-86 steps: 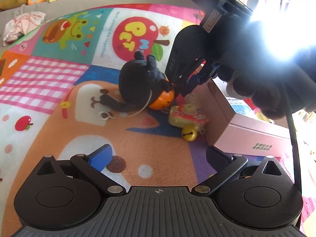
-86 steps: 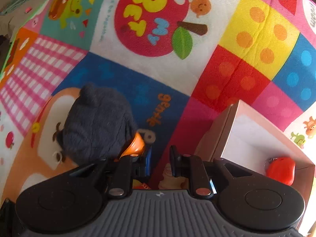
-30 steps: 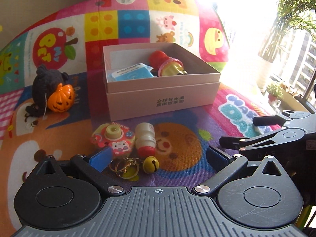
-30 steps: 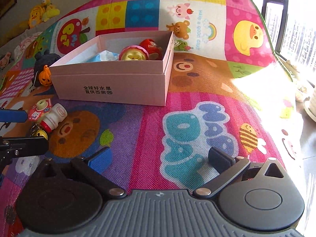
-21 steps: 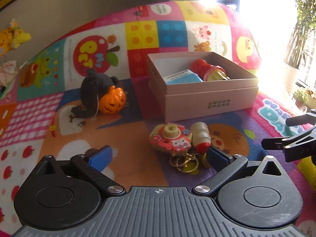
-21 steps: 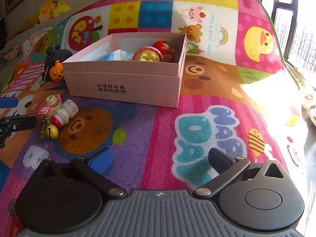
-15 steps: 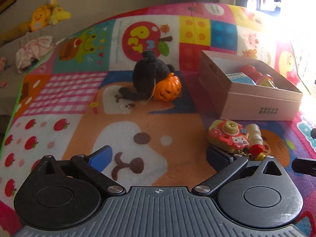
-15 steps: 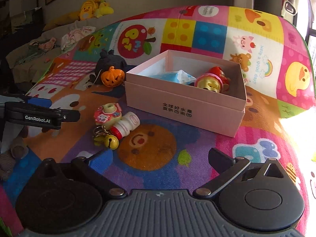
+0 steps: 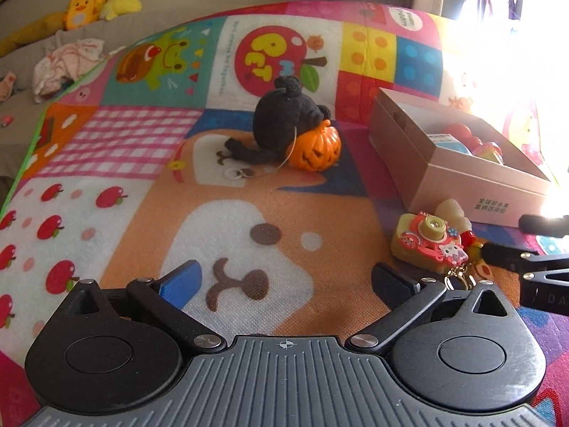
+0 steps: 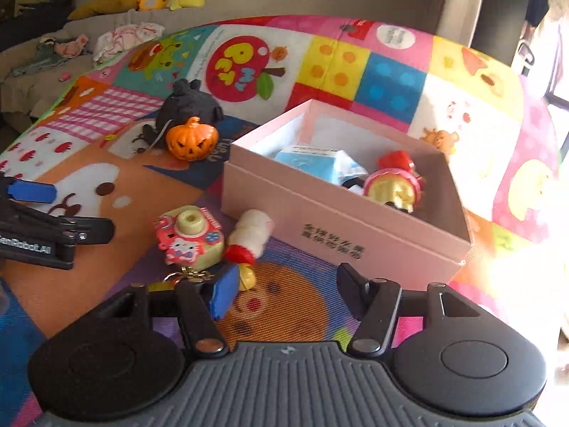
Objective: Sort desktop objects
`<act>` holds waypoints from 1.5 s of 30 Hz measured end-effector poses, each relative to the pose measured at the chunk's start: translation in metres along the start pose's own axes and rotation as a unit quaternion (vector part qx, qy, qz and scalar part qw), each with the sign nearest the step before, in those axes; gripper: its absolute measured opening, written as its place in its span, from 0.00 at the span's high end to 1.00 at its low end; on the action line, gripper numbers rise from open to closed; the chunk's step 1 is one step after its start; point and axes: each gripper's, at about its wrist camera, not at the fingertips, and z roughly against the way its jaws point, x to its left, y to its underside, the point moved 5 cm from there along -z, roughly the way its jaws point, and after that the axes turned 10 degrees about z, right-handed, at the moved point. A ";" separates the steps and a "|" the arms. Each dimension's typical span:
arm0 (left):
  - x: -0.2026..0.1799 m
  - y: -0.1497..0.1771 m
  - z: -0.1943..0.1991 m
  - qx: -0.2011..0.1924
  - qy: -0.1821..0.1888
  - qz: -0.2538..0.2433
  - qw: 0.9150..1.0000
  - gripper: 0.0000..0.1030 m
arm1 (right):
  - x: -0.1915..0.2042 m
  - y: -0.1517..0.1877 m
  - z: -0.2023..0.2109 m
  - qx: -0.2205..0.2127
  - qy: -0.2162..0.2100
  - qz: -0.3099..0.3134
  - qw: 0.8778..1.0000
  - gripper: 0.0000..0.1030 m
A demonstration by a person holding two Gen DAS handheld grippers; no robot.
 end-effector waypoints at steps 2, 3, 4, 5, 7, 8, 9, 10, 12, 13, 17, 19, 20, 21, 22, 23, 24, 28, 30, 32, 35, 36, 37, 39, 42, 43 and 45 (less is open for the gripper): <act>0.000 0.000 0.000 0.000 0.000 -0.001 1.000 0.00 | -0.017 0.008 0.003 0.002 0.042 0.002 0.999 0.39; 0.000 0.000 0.000 0.000 -0.001 -0.001 1.000 0.00 | -0.027 0.013 0.005 0.009 0.044 -0.012 0.999 0.38; 0.000 0.000 0.000 0.000 -0.001 -0.002 1.000 0.00 | -0.037 0.020 0.006 0.016 0.039 -0.031 0.999 0.37; -0.001 0.000 0.000 0.001 -0.001 -0.003 1.000 0.00 | -0.046 0.027 0.008 0.024 0.036 -0.050 0.998 0.34; -0.003 0.001 -0.001 0.003 -0.002 -0.011 1.000 0.00 | -0.061 0.042 0.011 0.037 0.036 -0.083 0.995 0.27; -0.005 0.001 -0.001 0.004 -0.003 -0.017 1.000 0.00 | -0.066 0.050 0.012 0.041 0.039 -0.095 0.994 0.23; -0.008 0.002 -0.002 0.005 -0.002 -0.024 1.000 0.00 | -0.070 0.058 0.013 0.047 0.042 -0.103 0.993 0.22; -0.011 0.002 -0.002 0.006 0.000 -0.030 1.000 0.00 | -0.072 0.064 0.013 0.052 0.042 -0.110 0.992 0.21; -0.018 0.002 -0.003 0.006 0.009 -0.036 0.999 0.00 | -0.073 0.076 0.012 0.063 0.039 -0.122 0.990 0.21; -0.023 0.002 -0.003 0.007 0.019 -0.039 0.999 0.00 | -0.073 0.080 0.011 0.066 0.038 -0.127 0.989 0.21; -0.051 0.004 -0.007 0.019 0.071 -0.055 0.996 0.00 | -0.075 0.085 0.010 0.062 0.030 -0.146 0.987 0.18; -0.067 0.007 -0.011 0.032 0.104 -0.064 0.992 0.00 | -0.078 0.086 0.010 0.058 0.020 -0.164 0.985 0.17; -0.075 0.009 -0.014 0.036 0.114 -0.071 0.990 0.00 | -0.080 0.087 0.009 0.059 0.015 -0.173 0.983 0.17; -0.082 0.011 -0.016 0.037 0.119 -0.081 0.989 0.00 | -0.083 0.089 0.009 0.060 0.011 -0.183 0.981 0.17; -0.087 0.011 -0.018 0.035 0.120 -0.089 0.988 0.00 | -0.087 0.091 0.008 0.062 0.008 -0.199 0.978 0.17; -0.093 0.012 -0.021 0.031 0.117 -0.099 0.988 0.00 | -0.090 0.093 0.008 0.063 0.004 -0.212 0.975 0.16; -0.097 0.011 -0.024 0.030 0.115 -0.101 0.988 0.00 | -0.093 0.094 0.007 0.064 0.001 -0.221 0.973 0.16; -0.101 0.004 -0.025 0.014 0.121 -0.088 0.989 0.00 | -0.093 0.094 0.007 0.062 0.002 -0.222 0.973 0.14; -0.097 0.001 -0.025 0.008 0.115 -0.084 0.990 0.00 | -0.092 0.092 0.006 0.063 0.000 -0.216 0.974 0.14; -0.090 -0.001 -0.024 0.004 0.104 -0.081 0.991 0.00 | -0.089 0.082 0.007 0.060 -0.023 -0.214 0.975 0.15; -0.075 -0.001 -0.023 -0.003 0.075 -0.077 0.994 0.00 | -0.082 0.052 0.009 0.043 -0.082 -0.206 0.974 0.31; -0.070 -0.002 -0.022 -0.001 0.076 -0.065 0.995 0.00 | -0.078 0.039 0.008 0.039 -0.105 -0.201 0.973 0.35; -0.064 -0.003 -0.021 -0.002 0.078 -0.051 0.996 0.00 | -0.074 0.027 0.006 0.038 -0.126 -0.198 0.971 0.43; -0.054 -0.005 -0.018 -0.009 0.074 -0.028 0.997 0.00 | -0.060 0.006 0.001 0.038 -0.165 -0.190 0.967 0.46; -0.039 -0.010 -0.017 -0.021 0.064 0.014 0.998 0.00 | -0.034 -0.015 -0.006 0.032 -0.180 -0.153 0.971 0.49; -0.034 -0.011 -0.017 -0.020 0.065 0.028 0.997 0.00 | -0.023 -0.022 -0.008 0.026 -0.174 -0.130 0.976 0.49; -0.023 -0.013 -0.020 -0.010 0.072 0.062 0.995 0.00 | -0.007 -0.028 -0.014 0.022 -0.162 -0.097 0.982 0.52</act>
